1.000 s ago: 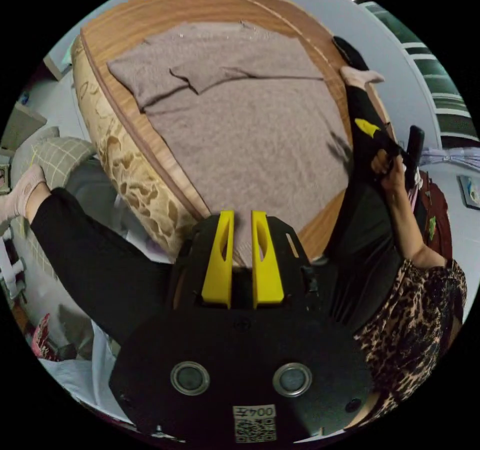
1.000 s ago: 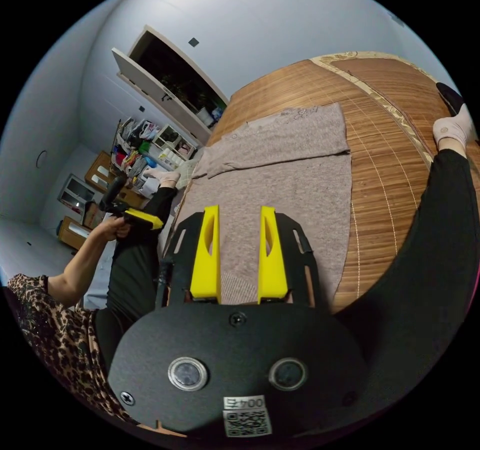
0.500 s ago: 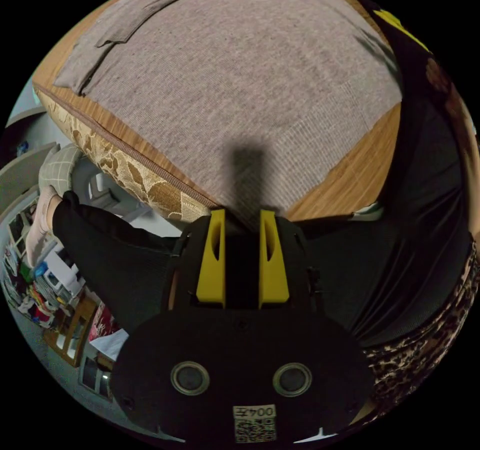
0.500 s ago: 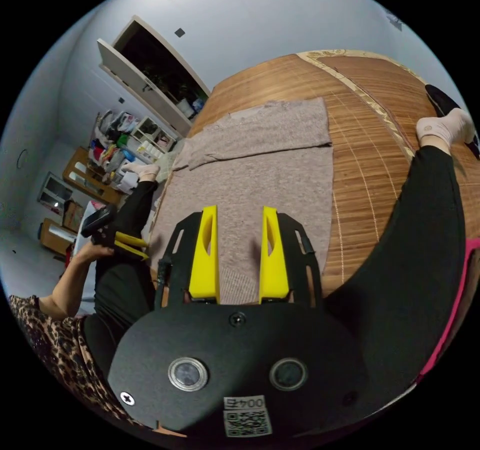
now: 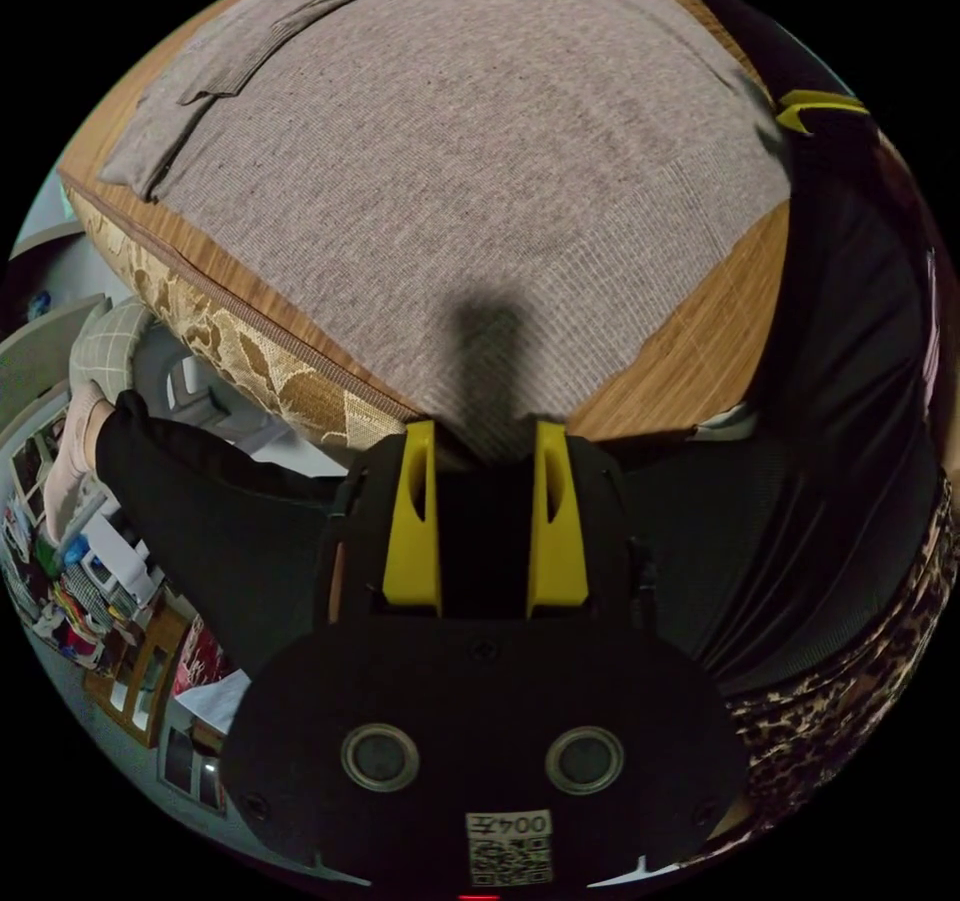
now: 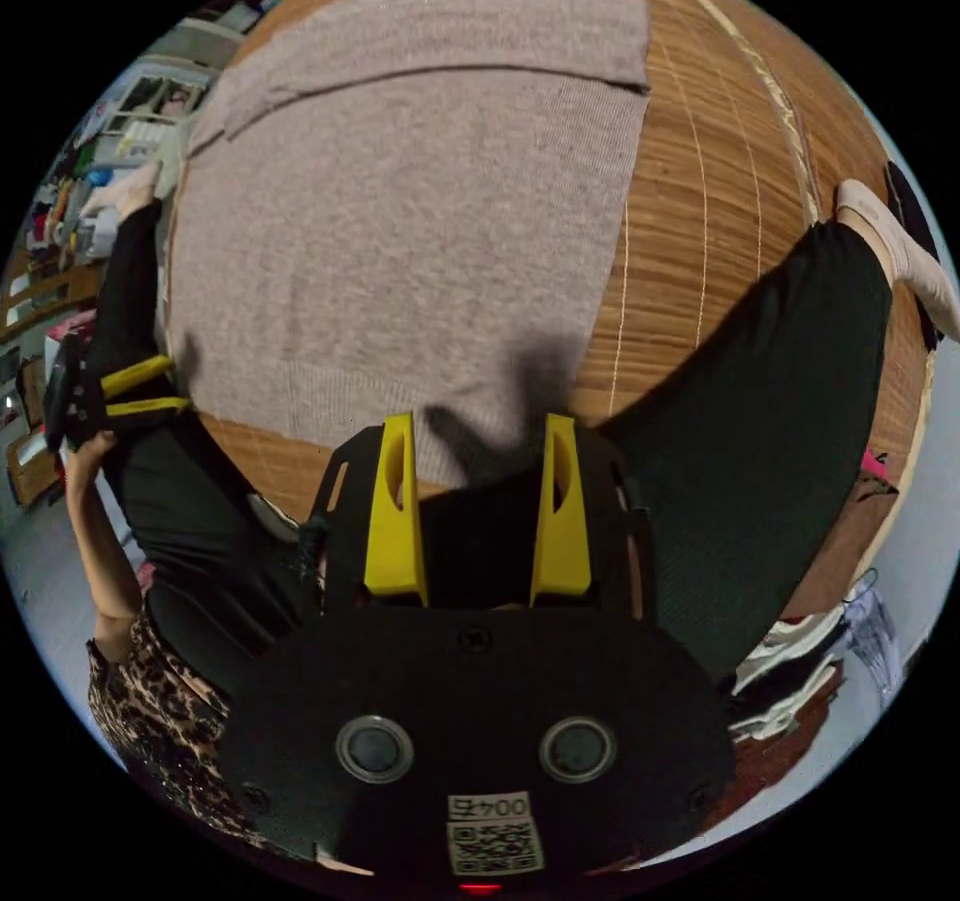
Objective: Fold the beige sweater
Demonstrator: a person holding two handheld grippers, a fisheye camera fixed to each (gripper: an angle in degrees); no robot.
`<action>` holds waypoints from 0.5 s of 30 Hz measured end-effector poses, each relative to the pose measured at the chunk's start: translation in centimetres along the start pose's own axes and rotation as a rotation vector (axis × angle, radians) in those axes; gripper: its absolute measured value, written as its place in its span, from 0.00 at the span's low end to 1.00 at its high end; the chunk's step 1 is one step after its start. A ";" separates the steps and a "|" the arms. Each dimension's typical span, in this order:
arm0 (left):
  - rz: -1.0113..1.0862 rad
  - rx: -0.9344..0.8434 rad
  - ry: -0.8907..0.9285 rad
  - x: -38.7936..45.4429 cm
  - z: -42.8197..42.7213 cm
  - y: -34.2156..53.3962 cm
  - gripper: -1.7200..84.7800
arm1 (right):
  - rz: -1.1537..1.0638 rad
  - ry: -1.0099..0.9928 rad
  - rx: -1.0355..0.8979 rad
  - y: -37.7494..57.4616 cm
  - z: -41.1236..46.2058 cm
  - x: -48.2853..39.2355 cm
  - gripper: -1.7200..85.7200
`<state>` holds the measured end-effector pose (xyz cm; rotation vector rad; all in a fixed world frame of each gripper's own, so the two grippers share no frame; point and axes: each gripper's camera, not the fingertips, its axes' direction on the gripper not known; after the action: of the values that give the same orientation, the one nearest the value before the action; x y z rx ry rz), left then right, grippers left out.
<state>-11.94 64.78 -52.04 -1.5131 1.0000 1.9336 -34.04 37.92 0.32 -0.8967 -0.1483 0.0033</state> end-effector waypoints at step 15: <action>-0.014 -0.035 -0.010 -0.2 0.2 3.4 0.16 | -0.094 0.201 -0.398 -3.6 5.0 -7.0 0.23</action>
<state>-14.55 62.90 -50.96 -1.5244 0.9535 1.9564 -41.80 39.09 5.33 -1.2797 -0.0020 -0.2099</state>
